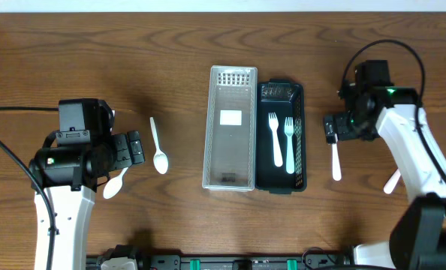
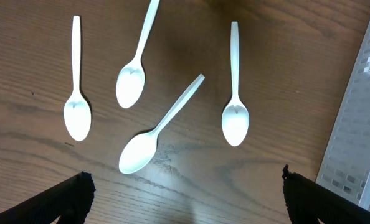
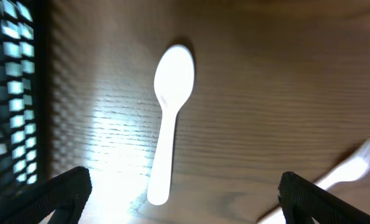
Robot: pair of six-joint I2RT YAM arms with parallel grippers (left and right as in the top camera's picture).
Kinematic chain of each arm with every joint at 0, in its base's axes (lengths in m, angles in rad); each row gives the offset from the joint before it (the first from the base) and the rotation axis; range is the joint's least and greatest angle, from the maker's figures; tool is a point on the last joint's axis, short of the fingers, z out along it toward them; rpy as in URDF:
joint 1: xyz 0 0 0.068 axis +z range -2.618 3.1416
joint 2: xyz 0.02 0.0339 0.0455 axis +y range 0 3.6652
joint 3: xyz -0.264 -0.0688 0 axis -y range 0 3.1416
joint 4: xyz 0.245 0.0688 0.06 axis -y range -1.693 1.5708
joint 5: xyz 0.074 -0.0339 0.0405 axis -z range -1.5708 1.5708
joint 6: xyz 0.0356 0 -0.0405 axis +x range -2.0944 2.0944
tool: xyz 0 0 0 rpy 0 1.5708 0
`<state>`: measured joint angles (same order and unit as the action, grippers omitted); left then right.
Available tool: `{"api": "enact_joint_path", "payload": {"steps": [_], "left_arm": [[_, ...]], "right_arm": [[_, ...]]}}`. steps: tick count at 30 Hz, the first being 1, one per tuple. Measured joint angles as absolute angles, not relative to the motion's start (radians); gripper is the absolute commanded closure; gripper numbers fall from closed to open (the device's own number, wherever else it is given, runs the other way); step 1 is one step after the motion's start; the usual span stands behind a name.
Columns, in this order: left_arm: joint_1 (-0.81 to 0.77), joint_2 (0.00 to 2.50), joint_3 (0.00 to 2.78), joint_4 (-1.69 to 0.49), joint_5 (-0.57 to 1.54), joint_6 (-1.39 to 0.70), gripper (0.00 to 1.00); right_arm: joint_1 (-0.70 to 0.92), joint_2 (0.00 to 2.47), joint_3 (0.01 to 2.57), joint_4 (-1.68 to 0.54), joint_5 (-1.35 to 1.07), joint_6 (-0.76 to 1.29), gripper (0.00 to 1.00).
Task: Pack container
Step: 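Grasp the white spoon right of the baskets with the right gripper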
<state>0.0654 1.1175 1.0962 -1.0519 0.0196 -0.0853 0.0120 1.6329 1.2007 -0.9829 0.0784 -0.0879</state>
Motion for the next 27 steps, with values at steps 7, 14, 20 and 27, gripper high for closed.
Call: {"api": "enact_joint_path", "payload": {"steps": [7, 14, 20, 27], "left_arm": [[0.065, 1.118, 1.097, -1.053, 0.02, -0.085, 0.01], [0.065, 1.118, 1.096, -1.053, 0.02, -0.086, 0.01], [0.065, 1.118, 1.097, -1.052, 0.02, -0.085, 0.01], [0.065, 1.119, 1.097, -1.053, 0.02, -0.086, 0.01]], "right_arm": [[0.012, 1.787, 1.185, -0.934, 0.078, -0.08, 0.01], [0.012, 1.876, 1.184, -0.903, 0.071, -0.073, 0.01], [0.012, 1.92, 1.184, -0.9, 0.06, -0.07, 0.02], [0.012, 1.92, 1.184, -0.9, 0.056, -0.057, 0.19]]}}
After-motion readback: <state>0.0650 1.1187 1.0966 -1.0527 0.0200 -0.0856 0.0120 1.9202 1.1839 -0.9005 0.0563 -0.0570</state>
